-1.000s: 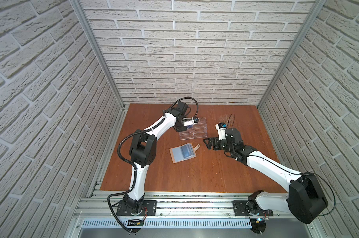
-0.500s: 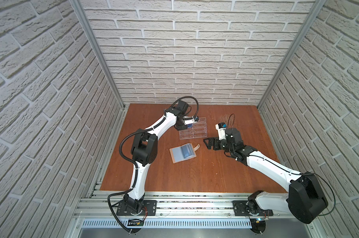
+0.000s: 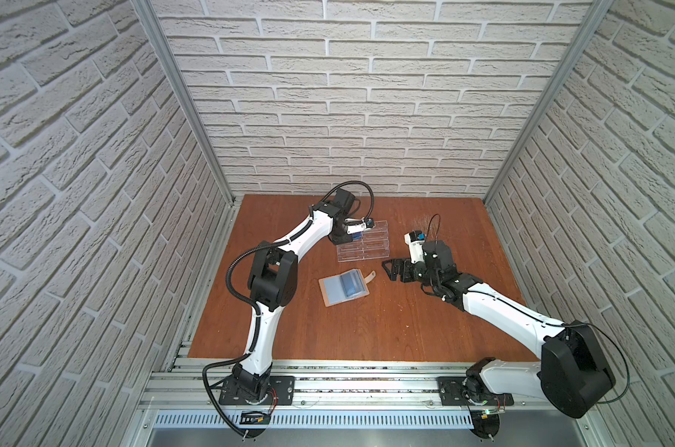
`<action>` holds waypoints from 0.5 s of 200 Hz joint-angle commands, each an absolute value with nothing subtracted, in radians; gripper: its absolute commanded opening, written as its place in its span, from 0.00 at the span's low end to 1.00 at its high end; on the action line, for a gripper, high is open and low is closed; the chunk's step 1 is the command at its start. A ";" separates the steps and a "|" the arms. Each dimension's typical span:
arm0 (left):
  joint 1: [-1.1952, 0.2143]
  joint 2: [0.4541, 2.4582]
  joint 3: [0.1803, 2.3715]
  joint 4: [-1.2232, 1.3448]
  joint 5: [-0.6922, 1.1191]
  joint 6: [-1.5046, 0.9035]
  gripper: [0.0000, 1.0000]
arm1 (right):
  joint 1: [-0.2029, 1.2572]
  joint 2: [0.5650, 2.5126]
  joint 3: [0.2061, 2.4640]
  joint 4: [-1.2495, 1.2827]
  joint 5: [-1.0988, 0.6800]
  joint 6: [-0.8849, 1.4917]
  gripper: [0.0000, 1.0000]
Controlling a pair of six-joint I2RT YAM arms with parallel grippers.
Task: Take the credit cards out of the card holder
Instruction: Place the credit card in the storage box.
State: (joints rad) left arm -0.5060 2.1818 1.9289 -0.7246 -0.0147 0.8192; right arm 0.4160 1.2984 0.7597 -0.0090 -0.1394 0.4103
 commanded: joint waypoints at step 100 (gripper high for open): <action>-0.516 2.210 1.953 -0.684 -0.025 0.836 0.15 | 0.413 1.294 0.760 0.041 -0.152 0.409 1.00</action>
State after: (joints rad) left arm -0.5114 2.1880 1.9289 -0.7097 -0.0223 0.8200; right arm 0.4160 1.2984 0.7597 -0.0032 -0.1398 0.4103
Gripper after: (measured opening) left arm 0.149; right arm 0.995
